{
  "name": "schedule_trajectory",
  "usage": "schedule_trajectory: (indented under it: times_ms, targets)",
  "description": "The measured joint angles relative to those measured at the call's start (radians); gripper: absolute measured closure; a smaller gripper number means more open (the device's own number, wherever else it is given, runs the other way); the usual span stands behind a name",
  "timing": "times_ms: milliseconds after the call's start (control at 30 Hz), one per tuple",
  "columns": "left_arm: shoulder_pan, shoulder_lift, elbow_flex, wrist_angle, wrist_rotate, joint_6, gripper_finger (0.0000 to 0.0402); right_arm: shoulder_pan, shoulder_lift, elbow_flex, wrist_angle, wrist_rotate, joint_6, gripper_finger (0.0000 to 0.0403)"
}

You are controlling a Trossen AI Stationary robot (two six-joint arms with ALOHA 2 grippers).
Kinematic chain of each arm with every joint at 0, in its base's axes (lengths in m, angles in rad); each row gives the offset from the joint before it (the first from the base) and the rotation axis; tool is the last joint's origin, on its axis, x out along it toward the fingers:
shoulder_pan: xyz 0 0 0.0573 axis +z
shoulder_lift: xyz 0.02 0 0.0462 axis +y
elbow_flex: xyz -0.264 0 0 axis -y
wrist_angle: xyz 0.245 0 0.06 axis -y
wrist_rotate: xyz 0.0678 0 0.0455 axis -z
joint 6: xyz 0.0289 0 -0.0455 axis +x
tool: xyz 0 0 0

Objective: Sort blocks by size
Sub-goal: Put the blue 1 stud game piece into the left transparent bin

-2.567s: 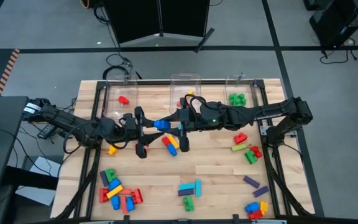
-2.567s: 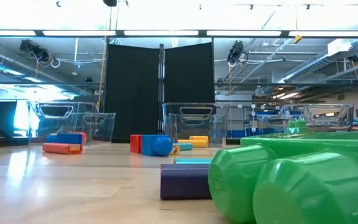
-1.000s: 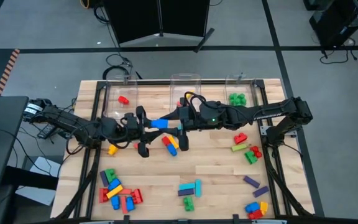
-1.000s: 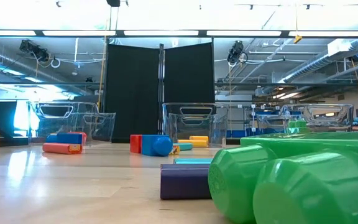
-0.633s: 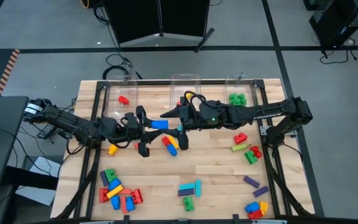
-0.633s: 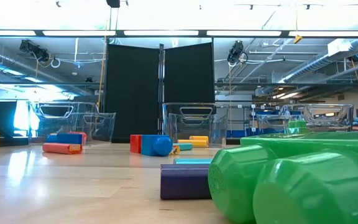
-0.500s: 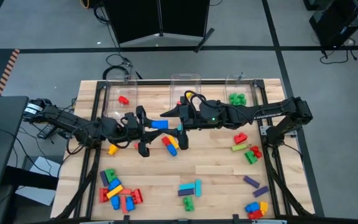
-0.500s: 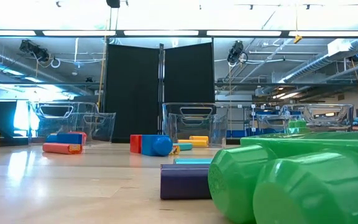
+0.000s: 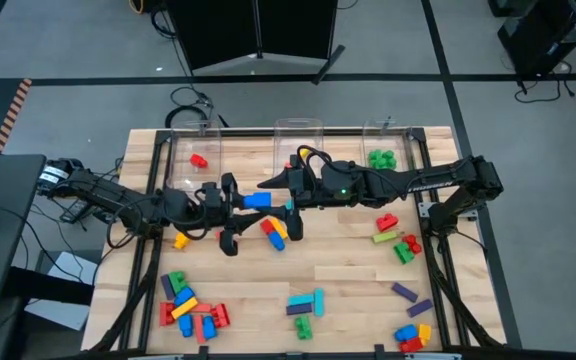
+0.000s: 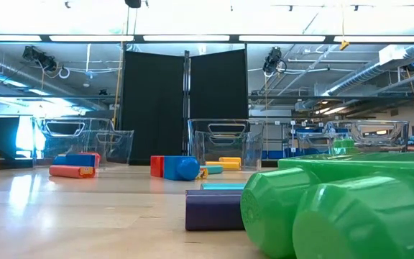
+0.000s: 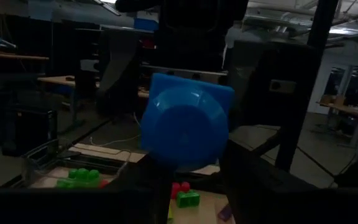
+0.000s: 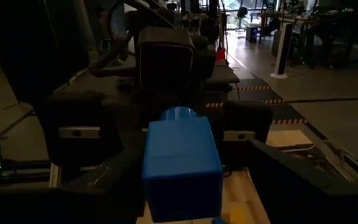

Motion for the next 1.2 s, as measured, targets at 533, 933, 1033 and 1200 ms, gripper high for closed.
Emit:
schedule_trajectory:
  times_ms: [533, 933, 1033, 1200]
  targets:
    - [0.022, 0.0, 0.0, 0.002, -0.012, 0.01, 0.0266, 0.0, 0.0, 0.0, 0.025, -0.032, 0.0, 0.0203]
    - [0.023, 0.001, 0.0, 0.021, -0.011, 0.009, 0.0266, 0.0, -0.003, 0.002, 0.029, -0.046, 0.0, 0.0275]
    - [0.026, 0.001, 0.0, 0.022, -0.008, 0.009, 0.0262, 0.0, -0.003, 0.002, 0.028, -0.047, 0.0, 0.028]
    - [0.032, 0.001, 0.0, 0.023, -0.004, 0.01, 0.024, -0.001, -0.003, 0.002, 0.022, -0.049, 0.0, 0.0282]
